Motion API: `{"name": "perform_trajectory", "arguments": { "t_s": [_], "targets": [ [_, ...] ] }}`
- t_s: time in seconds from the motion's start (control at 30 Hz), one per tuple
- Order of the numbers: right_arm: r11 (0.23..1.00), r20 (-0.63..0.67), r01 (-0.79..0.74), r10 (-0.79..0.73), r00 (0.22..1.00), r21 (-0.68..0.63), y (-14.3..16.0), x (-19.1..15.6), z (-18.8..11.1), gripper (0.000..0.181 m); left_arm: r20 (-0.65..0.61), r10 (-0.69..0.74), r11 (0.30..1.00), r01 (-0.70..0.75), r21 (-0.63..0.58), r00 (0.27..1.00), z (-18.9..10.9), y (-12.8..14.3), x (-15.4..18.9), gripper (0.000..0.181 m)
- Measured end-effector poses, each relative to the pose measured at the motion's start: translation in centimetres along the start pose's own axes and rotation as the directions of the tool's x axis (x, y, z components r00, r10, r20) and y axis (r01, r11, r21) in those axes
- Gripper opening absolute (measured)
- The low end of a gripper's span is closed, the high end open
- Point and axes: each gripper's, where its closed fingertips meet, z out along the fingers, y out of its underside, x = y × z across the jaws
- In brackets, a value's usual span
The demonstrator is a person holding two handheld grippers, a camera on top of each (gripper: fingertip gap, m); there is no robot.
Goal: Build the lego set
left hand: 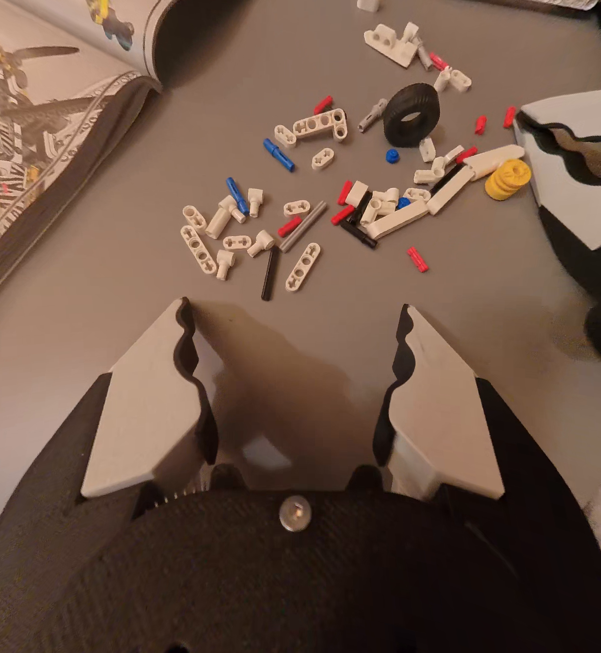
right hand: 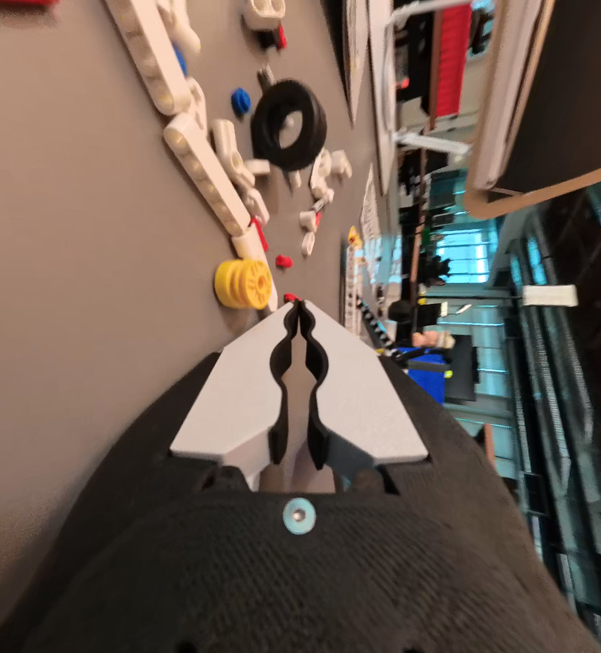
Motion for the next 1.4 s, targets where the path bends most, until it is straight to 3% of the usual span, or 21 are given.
{"name": "perform_trajectory", "arguments": {
  "t_s": [0.33, 0.43, 0.57, 0.73, 1.07, 1.2, 1.4],
  "targets": [
    [0.992, 0.002, 0.008, -0.008, 1.0, 0.124, -5.7, -0.7, 0.7, 0.0, -0.022, 0.054, 0.999, -0.054, 0.001, 0.998, 1.2, -1.3, 0.8, 0.093],
    [0.987, 0.006, -0.005, 0.004, 1.0, 0.164, -7.2, -0.7, 1.2, 0.0, -0.026, 0.025, 1.0, -0.024, 0.014, 0.999, 1.2, -1.6, 0.3, 0.08],
    [0.976, -0.001, 0.008, -0.008, 1.0, 0.22, -8.8, -0.7, 1.3, 0.007, -0.058, -0.015, 0.998, 0.019, 0.058, 0.998, 0.4, -1.9, 0.0, 0.081],
    [0.982, -0.004, -0.014, 0.015, 1.0, 0.187, -7.2, 0.6, 1.4, 0.016, -0.13, -0.099, 0.976, 0.121, 0.18, 0.987, -1.2, -2.9, -0.3, 0.079],
    [0.971, 0.017, -0.151, 0.157, 0.987, -0.185, 0.5, 2.3, 4.1, 0.014, -0.294, -0.184, 0.858, 0.3, 0.418, 0.938, -4.9, -6.0, -1.2, 0.074],
    [0.967, -0.008, -0.168, 0.17, 0.985, -0.192, 0.7, 2.1, 4.6, 0.001, -0.272, -0.153, 0.828, 0.273, 0.489, 0.95, -5.5, -6.4, -1.7, 0.073],
    [0.982, -0.025, -0.135, 0.133, 0.991, -0.128, -1.9, 1.6, 5.0, 0.0, -0.282, -0.13, 0.808, 0.266, 0.526, 0.951, -5.8, -6.7, -1.8, 0.071]
  ]
}}
